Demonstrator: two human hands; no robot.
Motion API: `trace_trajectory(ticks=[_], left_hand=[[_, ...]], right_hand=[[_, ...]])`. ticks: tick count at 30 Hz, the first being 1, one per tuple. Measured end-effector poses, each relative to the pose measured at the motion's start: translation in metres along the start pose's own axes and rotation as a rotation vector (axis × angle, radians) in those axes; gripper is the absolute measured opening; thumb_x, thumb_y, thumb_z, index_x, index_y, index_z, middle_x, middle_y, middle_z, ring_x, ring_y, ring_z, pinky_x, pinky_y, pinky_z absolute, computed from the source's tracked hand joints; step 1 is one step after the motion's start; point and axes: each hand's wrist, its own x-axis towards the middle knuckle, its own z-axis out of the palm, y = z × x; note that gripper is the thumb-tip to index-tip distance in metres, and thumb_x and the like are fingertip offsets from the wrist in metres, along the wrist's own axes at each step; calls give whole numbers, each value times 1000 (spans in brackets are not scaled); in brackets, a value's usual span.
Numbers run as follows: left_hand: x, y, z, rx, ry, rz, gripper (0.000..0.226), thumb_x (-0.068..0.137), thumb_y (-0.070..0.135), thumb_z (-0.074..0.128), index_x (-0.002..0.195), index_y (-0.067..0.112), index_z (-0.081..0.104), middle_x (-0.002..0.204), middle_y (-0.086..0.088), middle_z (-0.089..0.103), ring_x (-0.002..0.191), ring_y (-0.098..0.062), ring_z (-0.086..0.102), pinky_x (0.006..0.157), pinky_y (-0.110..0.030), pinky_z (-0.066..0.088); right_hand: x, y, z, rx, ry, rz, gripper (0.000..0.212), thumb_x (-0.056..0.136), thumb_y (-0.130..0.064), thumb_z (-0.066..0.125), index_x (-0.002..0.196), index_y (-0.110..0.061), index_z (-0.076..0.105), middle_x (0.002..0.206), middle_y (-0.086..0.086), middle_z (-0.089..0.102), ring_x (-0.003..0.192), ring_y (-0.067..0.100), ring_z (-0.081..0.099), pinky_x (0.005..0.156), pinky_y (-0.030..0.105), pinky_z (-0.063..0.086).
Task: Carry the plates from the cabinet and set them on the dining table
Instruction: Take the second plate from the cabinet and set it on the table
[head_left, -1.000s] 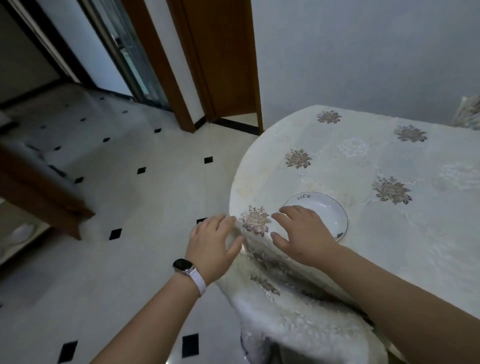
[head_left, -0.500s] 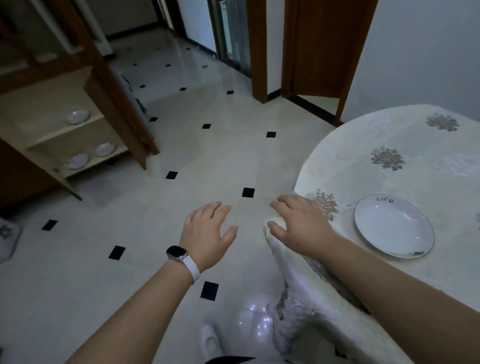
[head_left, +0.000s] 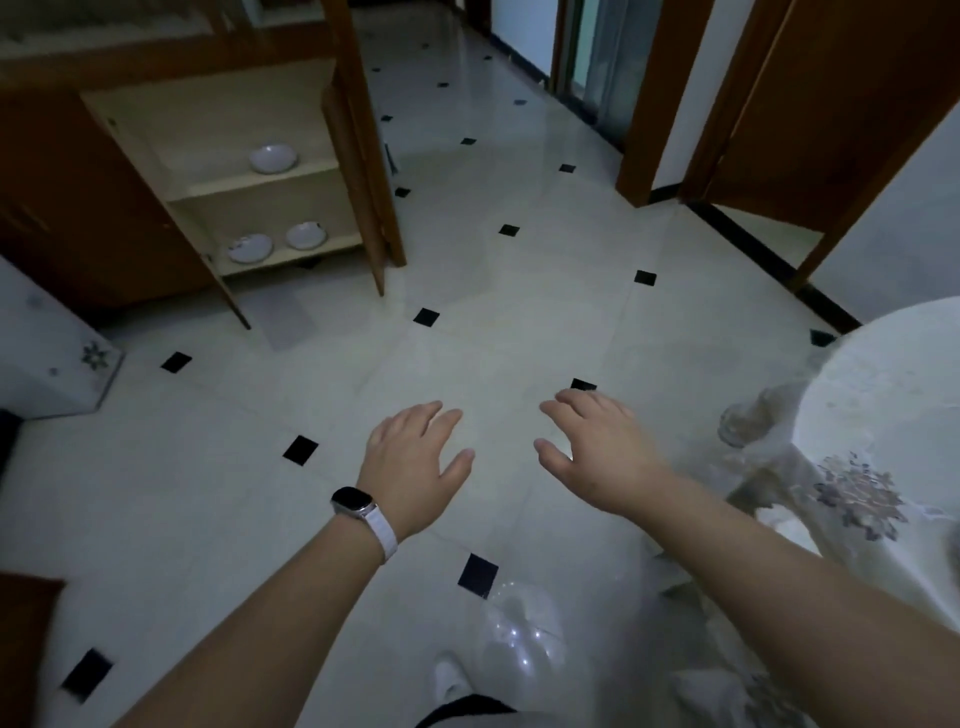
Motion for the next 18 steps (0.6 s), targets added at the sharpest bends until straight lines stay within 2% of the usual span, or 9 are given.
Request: trace_trajectory(ticks=[8, 14, 18], left_hand=[[2, -132, -33, -35, 88, -129, 57, 85, 53, 40, 127, 20, 59, 132, -8, 59, 121, -27, 53, 100, -43, 39], [-6, -185, -53, -39, 140, -239, 61, 86, 56, 33, 132, 22, 54, 138, -5, 54, 127, -25, 47, 104, -41, 34], [-6, -212, -63, -28, 171, -308, 54, 87, 53, 42, 132, 24, 54, 138, -4, 54, 127, -24, 46, 104, -41, 33]], right_hand=[[90, -112, 18, -31, -17, -117, 51, 95, -49, 45, 138, -22, 49, 143, -1, 48, 133, 22, 40, 110, 37, 27], [140, -171, 25, -9, -29, -213, 50, 95, -47, 47, 138, -20, 50, 142, -1, 48, 132, 22, 40, 107, 37, 29], [172, -203, 31, -17, -50, -291, 51, 94, -48, 46, 137, -19, 50, 141, 0, 49, 130, 23, 42, 107, 39, 31]])
